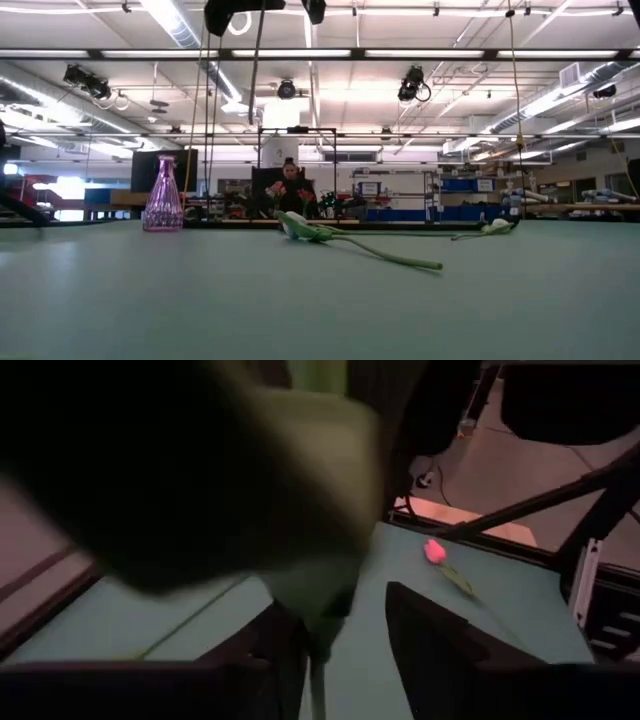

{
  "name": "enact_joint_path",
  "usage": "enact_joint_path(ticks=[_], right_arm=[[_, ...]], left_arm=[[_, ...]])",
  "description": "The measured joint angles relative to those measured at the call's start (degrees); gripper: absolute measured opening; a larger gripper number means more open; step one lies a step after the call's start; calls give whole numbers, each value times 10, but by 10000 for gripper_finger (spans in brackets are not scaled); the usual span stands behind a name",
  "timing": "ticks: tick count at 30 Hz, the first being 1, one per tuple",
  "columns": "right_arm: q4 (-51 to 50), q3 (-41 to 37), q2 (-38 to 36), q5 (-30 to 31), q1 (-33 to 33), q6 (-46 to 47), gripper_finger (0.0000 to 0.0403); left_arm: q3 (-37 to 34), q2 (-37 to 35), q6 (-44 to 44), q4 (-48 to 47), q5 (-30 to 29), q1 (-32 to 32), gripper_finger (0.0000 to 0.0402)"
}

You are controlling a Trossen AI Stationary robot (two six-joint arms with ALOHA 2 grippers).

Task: Sort flowers into vase by color
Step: Put the top pink flower into the transparent vase

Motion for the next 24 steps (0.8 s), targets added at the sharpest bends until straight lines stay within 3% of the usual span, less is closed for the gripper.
enact_joint_path(ticks=[8,17,21,24], right_arm=[[-6,0,-1,4,-2,5,8],[-4,0,-1,-6,-10,8,11],[8,0,0,-8,-11,9,45],[12,0,-1,46,-12,39,93]], left_arm=[[0,-22,16,-6,-16,-1,57],[0,-31,12,-18,-17,0,19],[0,-54,15,-32,-15,0,10],[1,-92,13,-67,-17,-1,10]])
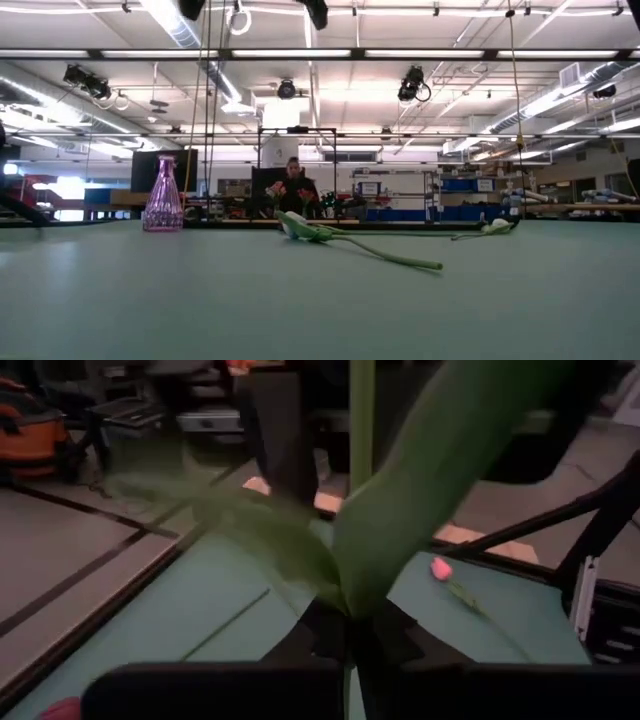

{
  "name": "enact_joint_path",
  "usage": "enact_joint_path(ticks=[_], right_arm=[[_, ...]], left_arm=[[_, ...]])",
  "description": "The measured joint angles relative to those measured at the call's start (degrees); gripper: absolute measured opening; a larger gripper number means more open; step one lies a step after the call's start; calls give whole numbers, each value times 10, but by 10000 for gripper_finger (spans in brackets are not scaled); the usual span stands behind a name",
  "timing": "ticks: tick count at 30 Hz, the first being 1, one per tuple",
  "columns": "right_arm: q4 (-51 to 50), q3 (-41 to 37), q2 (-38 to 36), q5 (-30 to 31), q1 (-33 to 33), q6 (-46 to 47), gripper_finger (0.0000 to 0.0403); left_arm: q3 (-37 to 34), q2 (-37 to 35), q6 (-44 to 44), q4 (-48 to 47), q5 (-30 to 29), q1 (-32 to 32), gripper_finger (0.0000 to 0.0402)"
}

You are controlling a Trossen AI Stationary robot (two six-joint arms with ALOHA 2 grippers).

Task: Sort flowers into vase by color
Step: Put the top pink flower into the transparent vase

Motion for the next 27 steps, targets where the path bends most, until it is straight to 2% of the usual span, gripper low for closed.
enact_joint_path(ticks=[4,9,12,18,21,24,27], right_arm=[[-3,-1,-3,144,-1,124,144],[31,-1,-1,219,11,218,161],[36,-7,0,264,34,257,160],[42,-7,1,430,101,371,160],[18,-7,1,493,133,412,160],[-13,-7,1,530,152,487,160],[-19,-7,1,535,166,542,160]], left_arm=[[-1,-57,3,-76,-6,-18,9],[0,-150,54,-143,34,-73,9],[-1,-207,88,-185,110,-97,9],[0,-318,76,-236,296,-111,9],[-3,-359,77,-259,358,-111,9],[-24,-395,76,-240,409,-111,9],[-75,-419,47,-180,486,-111,9]])
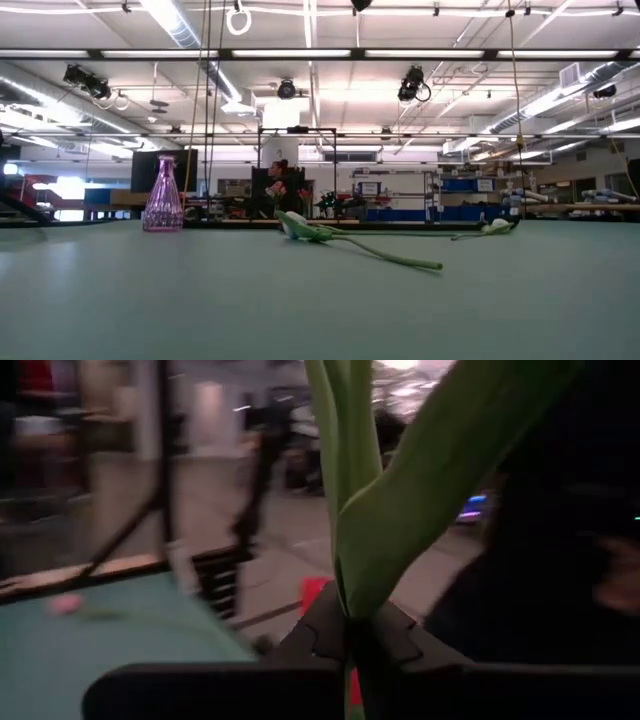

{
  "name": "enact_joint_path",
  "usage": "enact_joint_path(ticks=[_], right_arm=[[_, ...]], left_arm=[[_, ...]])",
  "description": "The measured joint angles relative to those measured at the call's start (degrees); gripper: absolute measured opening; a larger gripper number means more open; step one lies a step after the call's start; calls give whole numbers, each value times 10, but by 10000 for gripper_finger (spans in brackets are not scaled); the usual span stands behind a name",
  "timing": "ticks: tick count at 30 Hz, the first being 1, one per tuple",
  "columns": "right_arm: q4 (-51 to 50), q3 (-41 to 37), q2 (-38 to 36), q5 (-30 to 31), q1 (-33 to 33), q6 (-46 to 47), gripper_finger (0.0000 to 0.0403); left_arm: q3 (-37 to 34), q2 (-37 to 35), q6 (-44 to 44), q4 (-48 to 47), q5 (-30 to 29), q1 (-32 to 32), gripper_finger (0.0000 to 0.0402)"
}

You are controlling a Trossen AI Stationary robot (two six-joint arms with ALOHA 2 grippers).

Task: Sort flowers into vase by color
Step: Put the top pink flower into the transparent vase

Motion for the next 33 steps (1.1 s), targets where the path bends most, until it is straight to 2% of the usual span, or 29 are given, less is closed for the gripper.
enact_joint_path(ticks=[7,14,21,27,33], right_arm=[[-69,0,0,13,27,76,160],[-170,0,0,-24,33,142,160],[-215,0,0,-54,34,170,160],[-220,0,0,-58,34,171,160],[-219,0,0,-65,34,174,160]], left_arm=[[-122,-36,-81,166,90,0,9],[-197,-38,-80,288,138,-7,9],[-262,-37,-82,399,144,-46,9],[-298,-36,-47,415,135,-77,9],[-301,-36,-25,426,123,-85,9]])
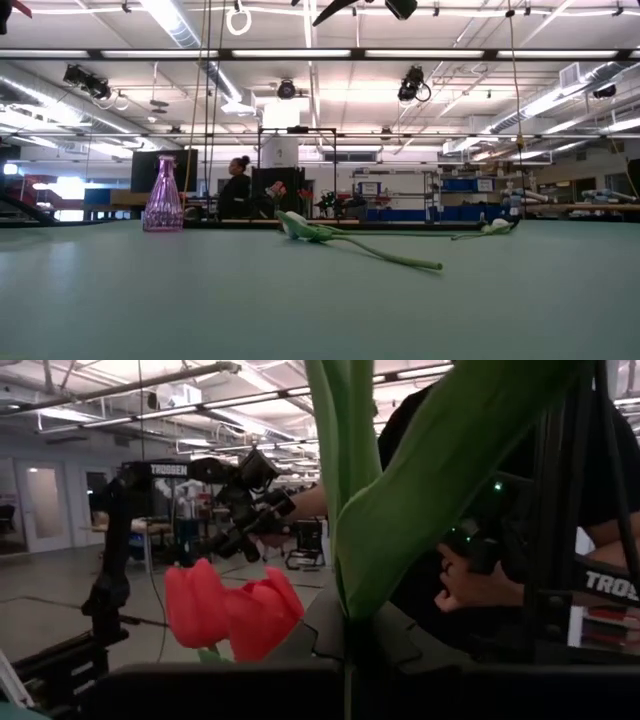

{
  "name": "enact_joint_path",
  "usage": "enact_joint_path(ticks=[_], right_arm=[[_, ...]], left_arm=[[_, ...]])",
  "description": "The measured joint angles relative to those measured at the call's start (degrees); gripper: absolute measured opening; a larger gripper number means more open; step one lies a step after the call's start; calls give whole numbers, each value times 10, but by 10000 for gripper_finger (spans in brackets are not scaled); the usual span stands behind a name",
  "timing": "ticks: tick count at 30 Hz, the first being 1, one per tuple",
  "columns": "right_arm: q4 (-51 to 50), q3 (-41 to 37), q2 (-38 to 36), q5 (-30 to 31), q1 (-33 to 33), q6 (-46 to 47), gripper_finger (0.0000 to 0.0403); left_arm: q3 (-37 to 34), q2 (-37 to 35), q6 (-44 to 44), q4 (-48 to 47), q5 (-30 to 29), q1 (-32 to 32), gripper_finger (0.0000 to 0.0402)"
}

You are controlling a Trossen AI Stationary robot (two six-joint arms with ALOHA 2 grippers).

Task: Sort flowers into vase by color
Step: Put the top pink flower into the transparent vase

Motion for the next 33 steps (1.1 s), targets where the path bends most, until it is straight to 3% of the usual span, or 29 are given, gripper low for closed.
enact_joint_path(ticks=[11,25,33], right_arm=[[-1,0,0,-13,-9,-5,160],[0,0,0,-18,-9,-5,160],[3,0,0,-45,-12,-6,160]], left_arm=[[23,0,-16,-6,0,0,13],[12,4,44,-55,2,0,15],[10,36,46,-86,33,-7,22]])
